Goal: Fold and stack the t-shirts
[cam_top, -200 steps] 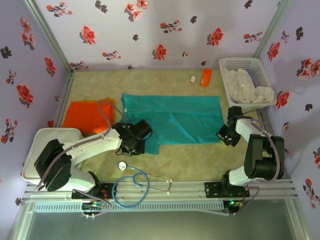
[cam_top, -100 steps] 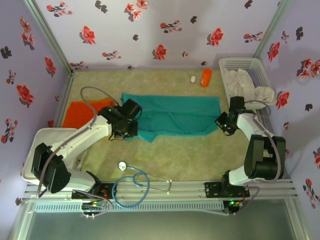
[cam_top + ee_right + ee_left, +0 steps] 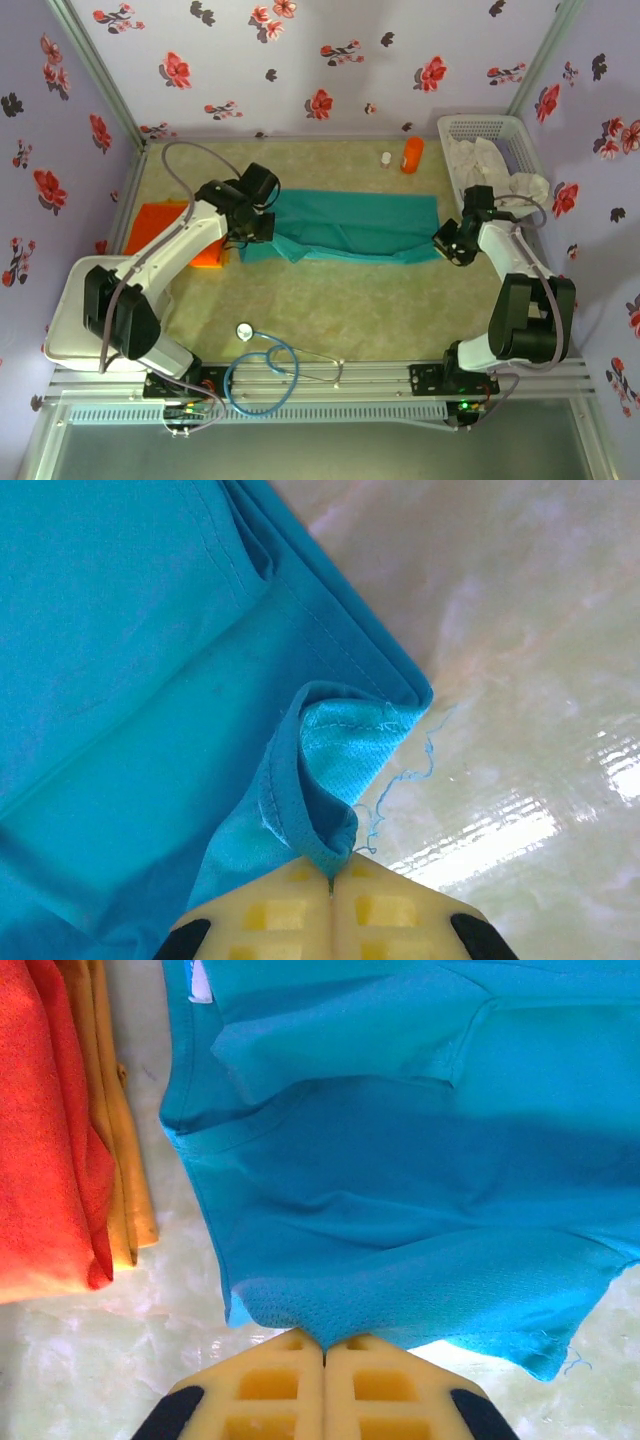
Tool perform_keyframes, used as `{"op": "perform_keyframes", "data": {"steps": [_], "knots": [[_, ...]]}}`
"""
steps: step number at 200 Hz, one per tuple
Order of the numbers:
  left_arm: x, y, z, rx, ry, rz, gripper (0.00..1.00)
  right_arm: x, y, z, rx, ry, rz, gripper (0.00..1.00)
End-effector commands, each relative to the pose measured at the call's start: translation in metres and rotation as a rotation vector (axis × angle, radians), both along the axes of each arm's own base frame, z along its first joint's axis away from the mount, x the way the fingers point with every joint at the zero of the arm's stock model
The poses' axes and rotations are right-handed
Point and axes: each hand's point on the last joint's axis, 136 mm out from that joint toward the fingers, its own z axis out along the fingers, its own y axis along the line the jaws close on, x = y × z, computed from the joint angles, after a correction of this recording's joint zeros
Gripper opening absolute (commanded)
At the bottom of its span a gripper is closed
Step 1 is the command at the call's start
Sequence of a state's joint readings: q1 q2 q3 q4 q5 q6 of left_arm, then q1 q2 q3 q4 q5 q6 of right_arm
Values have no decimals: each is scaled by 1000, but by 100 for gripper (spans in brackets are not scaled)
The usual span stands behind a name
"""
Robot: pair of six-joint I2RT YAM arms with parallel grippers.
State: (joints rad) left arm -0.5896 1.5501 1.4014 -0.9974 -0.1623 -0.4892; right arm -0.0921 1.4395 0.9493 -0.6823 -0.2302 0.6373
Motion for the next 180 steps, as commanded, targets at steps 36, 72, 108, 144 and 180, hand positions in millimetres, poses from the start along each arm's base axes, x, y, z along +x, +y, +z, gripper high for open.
{"op": "perform_keyframes", "data": {"steps": [36, 72, 108, 144, 180], "knots": [[5, 8, 6, 32, -8, -18, 0, -43, 3, 21, -10, 39, 50, 0], [-7, 10, -1, 2, -4, -2, 0, -79, 7, 7, 1, 69, 37, 0], [-5, 9, -9, 2, -3, -3, 0, -85, 9, -9, 13, 91, 35, 0], [9, 11, -9, 36, -26, -16, 0, -53, 12, -6, 39, 62, 62, 0], [30, 8, -2, 40, -48, -15, 0, -21, 12, -1, 53, 55, 99, 0]]}}
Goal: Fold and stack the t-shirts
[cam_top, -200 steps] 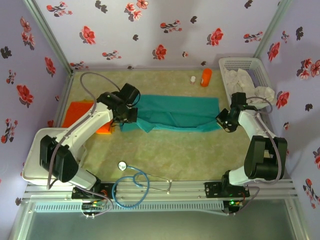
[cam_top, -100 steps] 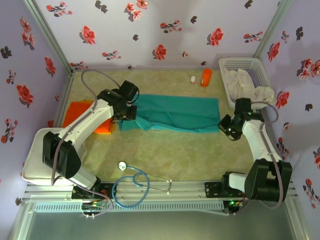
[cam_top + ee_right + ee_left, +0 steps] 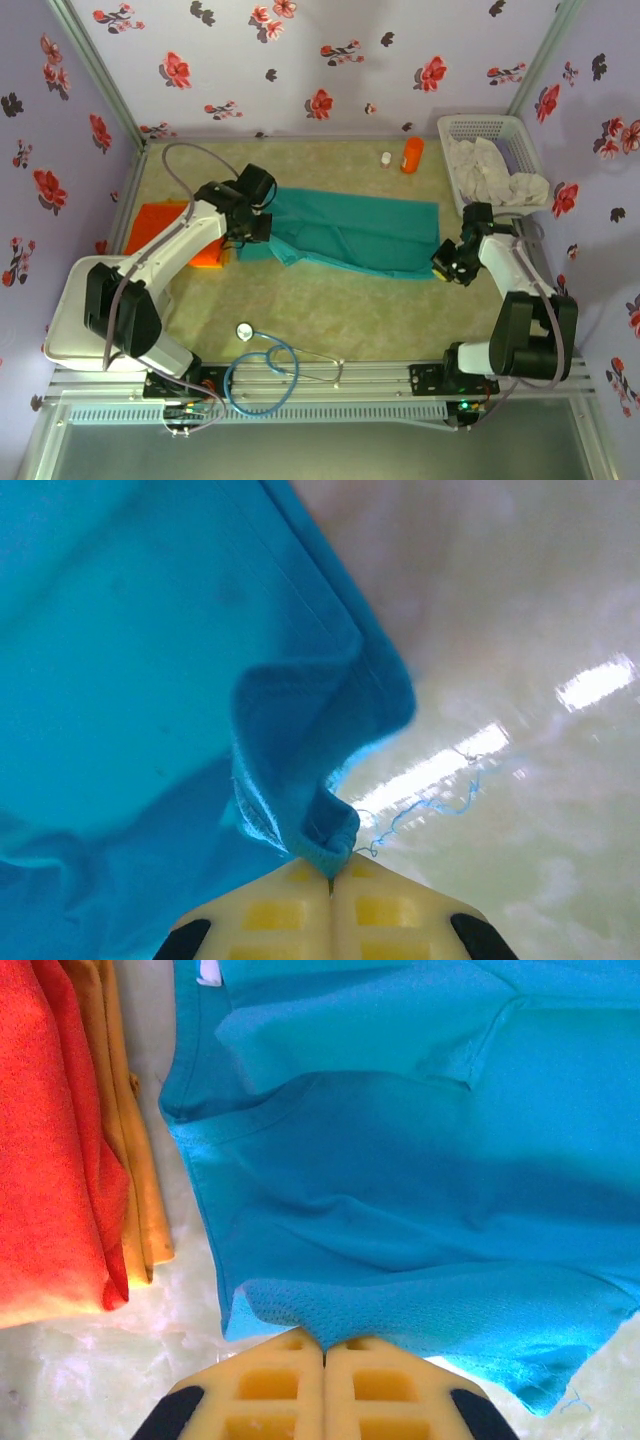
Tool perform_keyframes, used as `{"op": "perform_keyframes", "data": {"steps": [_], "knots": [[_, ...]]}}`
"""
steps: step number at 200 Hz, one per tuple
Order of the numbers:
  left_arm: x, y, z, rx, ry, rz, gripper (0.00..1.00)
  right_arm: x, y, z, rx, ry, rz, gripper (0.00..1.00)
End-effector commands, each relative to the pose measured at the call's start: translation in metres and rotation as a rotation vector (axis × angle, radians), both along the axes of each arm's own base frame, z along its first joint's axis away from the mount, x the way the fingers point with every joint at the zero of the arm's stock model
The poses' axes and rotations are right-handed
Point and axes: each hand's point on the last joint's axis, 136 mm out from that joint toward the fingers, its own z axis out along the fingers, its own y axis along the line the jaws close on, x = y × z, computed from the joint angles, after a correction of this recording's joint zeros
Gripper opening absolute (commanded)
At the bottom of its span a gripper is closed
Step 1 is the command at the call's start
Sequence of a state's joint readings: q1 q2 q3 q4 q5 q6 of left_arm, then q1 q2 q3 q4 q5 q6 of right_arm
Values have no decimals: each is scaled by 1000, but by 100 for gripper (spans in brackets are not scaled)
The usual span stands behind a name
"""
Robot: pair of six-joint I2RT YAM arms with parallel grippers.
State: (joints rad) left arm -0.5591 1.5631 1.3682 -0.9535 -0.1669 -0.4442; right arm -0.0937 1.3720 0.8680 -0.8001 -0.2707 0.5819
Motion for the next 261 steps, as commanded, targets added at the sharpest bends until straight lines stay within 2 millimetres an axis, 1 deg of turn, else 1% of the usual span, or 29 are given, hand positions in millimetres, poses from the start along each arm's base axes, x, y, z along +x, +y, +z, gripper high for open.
{"op": "perform_keyframes", "data": {"steps": [1, 28, 51, 75, 91, 134, 158, 194, 235, 261], "knots": [[22, 0, 10, 19, -46, -5, 0, 28, 2, 11, 22, -61, 38, 0], [37, -3, 10, 37, -53, -16, 0, 45, 2, 8, 32, -59, 53, 0], [50, -3, 9, 48, -55, -18, 0, 52, -2, -2, 11, -32, 58, 0], [64, 1, 8, 65, -60, -11, 0, 58, -6, -11, 4, -16, 51, 0], [72, 2, 7, 81, -57, -8, 0, 64, -7, -13, -2, -17, 45, 0], [92, -6, 7, 91, -65, -28, 0, 75, -11, -14, -10, -19, 24, 0], [99, -9, 3, 99, -63, -40, 0, 80, -11, -17, -9, -20, 20, 0], [110, -6, -2, 116, -57, -36, 0, 88, -13, -19, -9, -21, 16, 0], [120, -3, -7, 122, -50, -29, 0, 95, -13, -19, 5, -31, 5, 6], [126, -6, -10, 121, -50, -30, 0, 101, -11, -16, 19, -51, 7, 10]]}}
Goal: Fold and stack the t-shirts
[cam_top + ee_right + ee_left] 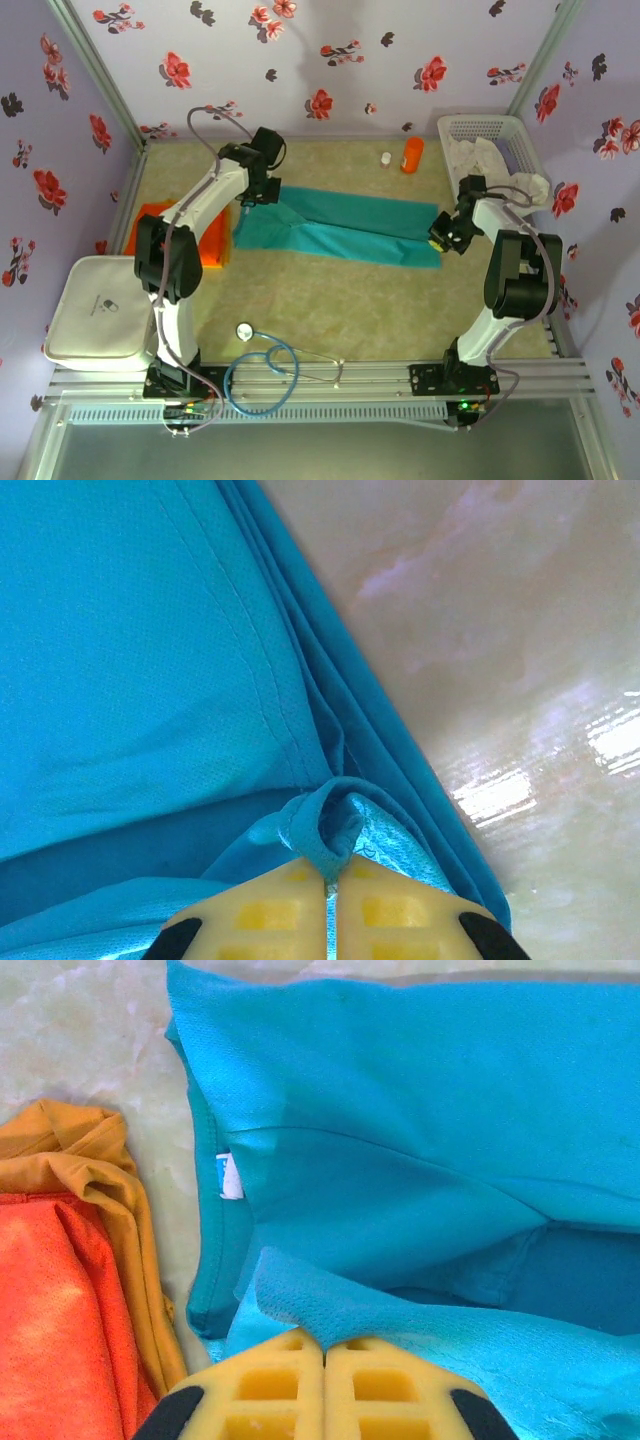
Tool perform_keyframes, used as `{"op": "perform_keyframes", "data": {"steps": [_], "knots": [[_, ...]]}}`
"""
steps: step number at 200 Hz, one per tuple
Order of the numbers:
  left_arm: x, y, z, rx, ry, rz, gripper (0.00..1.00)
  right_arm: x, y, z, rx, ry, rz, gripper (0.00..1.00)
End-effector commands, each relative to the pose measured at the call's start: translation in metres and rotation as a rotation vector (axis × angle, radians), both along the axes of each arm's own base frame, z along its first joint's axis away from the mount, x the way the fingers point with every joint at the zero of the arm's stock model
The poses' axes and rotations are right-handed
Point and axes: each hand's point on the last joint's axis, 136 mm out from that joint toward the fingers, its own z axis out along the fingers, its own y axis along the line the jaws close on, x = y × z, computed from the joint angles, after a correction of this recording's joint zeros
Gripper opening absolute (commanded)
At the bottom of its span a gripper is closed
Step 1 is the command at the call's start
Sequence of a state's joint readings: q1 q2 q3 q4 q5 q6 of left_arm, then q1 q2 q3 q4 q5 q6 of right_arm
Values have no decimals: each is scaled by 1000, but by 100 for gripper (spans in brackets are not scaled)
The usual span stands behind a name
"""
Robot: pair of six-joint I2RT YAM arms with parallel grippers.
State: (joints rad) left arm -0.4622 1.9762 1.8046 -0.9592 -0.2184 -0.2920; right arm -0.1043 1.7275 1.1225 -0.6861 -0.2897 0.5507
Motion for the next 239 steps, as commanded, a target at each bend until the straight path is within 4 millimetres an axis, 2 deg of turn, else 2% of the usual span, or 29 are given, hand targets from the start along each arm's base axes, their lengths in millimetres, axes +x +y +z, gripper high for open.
{"op": "perform_keyframes", "data": {"steps": [1, 22, 32, 48, 69, 74, 100, 139, 143, 155, 177, 194, 212, 239], "knots": [[10, 4, 3, 28, -12, -3, 0, 13, -2, 5, 8, -29, -16, 10], [15, 1, 1, 29, -13, -9, 0, 15, -3, 6, 9, -33, -12, 15], [18, 0, 0, 31, -12, -10, 0, 16, -3, 5, 8, -33, -12, 21], [22, -1, -4, 38, 0, -11, 0, 18, -1, 7, 20, -50, -10, 35], [27, -3, -10, 45, 11, -15, 0, 19, 0, 14, 20, -82, -12, 64], [28, -3, -11, 46, 14, -13, 0, 19, 0, 16, 19, -91, -11, 68], [35, -5, -16, 52, 20, -17, 0, 17, 1, 26, 24, -127, -17, 73], [52, -3, -30, 51, 28, -1, 0, 5, 8, 29, 65, -150, -33, 74], [54, -3, -32, 53, 31, 0, 3, 4, 9, 29, 66, -152, -35, 74], [58, -2, -39, 57, 42, 5, 22, -1, 10, 28, 76, -153, -43, 74], [61, 2, -40, 51, 48, 30, 38, -10, 15, 28, 96, -179, -58, 75], [57, 0, -31, 12, 36, 35, 51, -15, 13, 32, 81, -214, -66, 75], [49, -10, -18, -79, 24, 39, 54, -18, 14, 34, 78, -230, -69, 77], [24, -32, -13, -259, 45, 52, 57, -21, 17, 34, 90, -232, -70, 77]]}}
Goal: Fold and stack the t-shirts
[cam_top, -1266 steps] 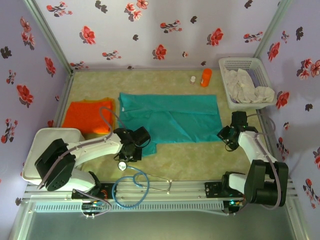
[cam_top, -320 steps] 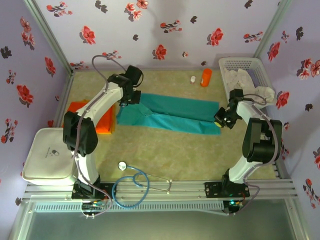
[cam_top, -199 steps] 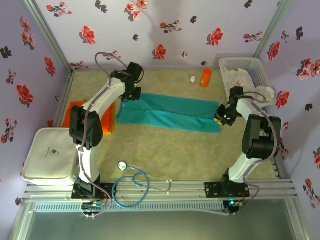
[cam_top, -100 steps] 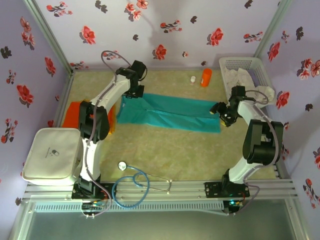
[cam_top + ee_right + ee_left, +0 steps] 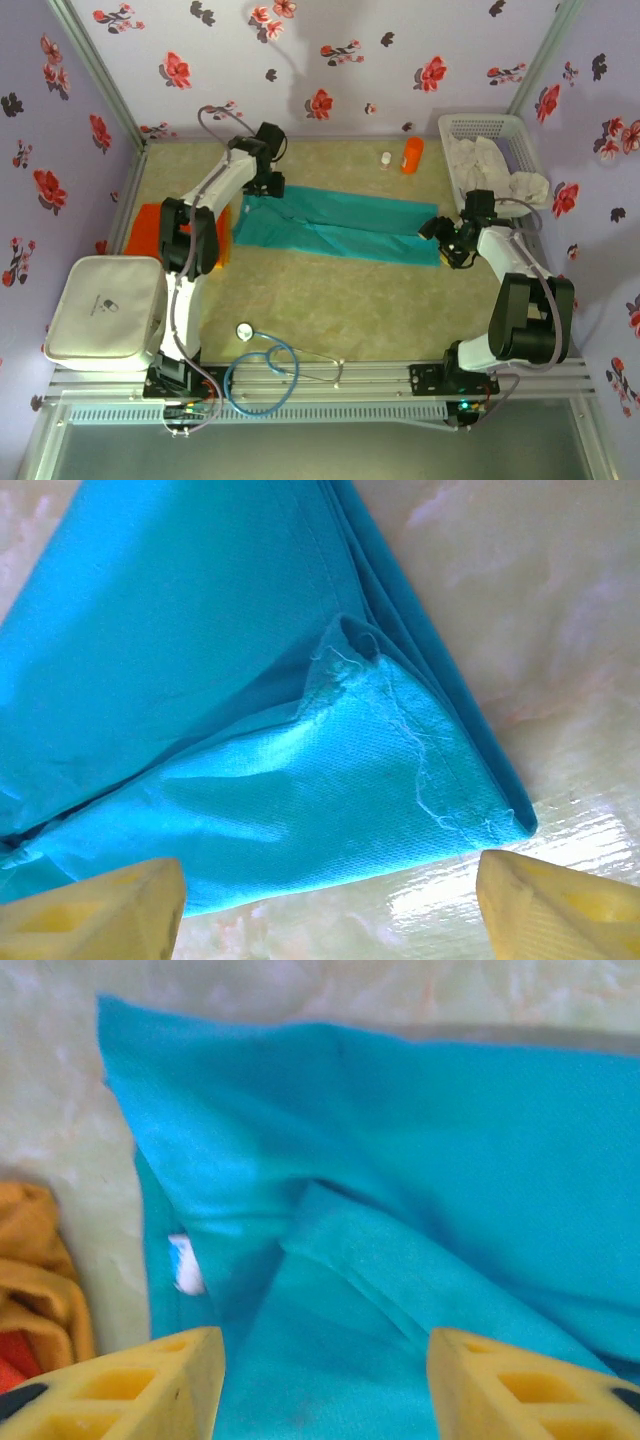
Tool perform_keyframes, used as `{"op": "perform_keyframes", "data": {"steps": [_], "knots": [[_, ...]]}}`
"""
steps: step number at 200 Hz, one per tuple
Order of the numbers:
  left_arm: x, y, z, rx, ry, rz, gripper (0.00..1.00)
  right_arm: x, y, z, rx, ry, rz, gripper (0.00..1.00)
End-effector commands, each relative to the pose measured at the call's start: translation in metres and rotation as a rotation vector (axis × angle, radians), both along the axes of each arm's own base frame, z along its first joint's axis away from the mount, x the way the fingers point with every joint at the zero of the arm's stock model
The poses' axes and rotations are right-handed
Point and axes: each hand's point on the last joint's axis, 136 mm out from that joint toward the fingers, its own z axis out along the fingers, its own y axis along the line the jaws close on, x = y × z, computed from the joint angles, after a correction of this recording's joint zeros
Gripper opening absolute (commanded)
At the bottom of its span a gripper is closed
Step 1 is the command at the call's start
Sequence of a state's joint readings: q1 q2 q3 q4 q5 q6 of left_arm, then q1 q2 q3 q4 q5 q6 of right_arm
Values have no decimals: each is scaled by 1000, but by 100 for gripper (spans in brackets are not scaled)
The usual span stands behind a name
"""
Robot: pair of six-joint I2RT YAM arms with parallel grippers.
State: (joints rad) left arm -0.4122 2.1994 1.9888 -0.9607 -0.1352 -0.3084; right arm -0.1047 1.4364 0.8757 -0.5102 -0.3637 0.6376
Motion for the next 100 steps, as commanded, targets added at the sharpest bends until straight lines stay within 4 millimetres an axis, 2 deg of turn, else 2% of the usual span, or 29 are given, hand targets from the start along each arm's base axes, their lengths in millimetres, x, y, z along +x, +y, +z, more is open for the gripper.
{"op": "perform_keyframes", "data": {"steps": [1, 34, 46, 58, 100], "knots": [[-20, -23, 31, -201, -24, 25, 57, 3, 2, 4, 16, -32, -14, 77], [-55, -34, 15, -337, 0, 90, 58, 1, 7, 4, 25, -45, -12, 77], [-61, -38, 10, -399, -11, 120, 61, 1, 7, 3, 26, -43, -8, 77], [-64, -41, 7, -454, -32, 142, 69, 1, 8, 2, 29, -39, -5, 77], [-59, -61, 5, -641, -103, 205, 72, 1, 13, -2, 35, -35, -3, 78]]}}
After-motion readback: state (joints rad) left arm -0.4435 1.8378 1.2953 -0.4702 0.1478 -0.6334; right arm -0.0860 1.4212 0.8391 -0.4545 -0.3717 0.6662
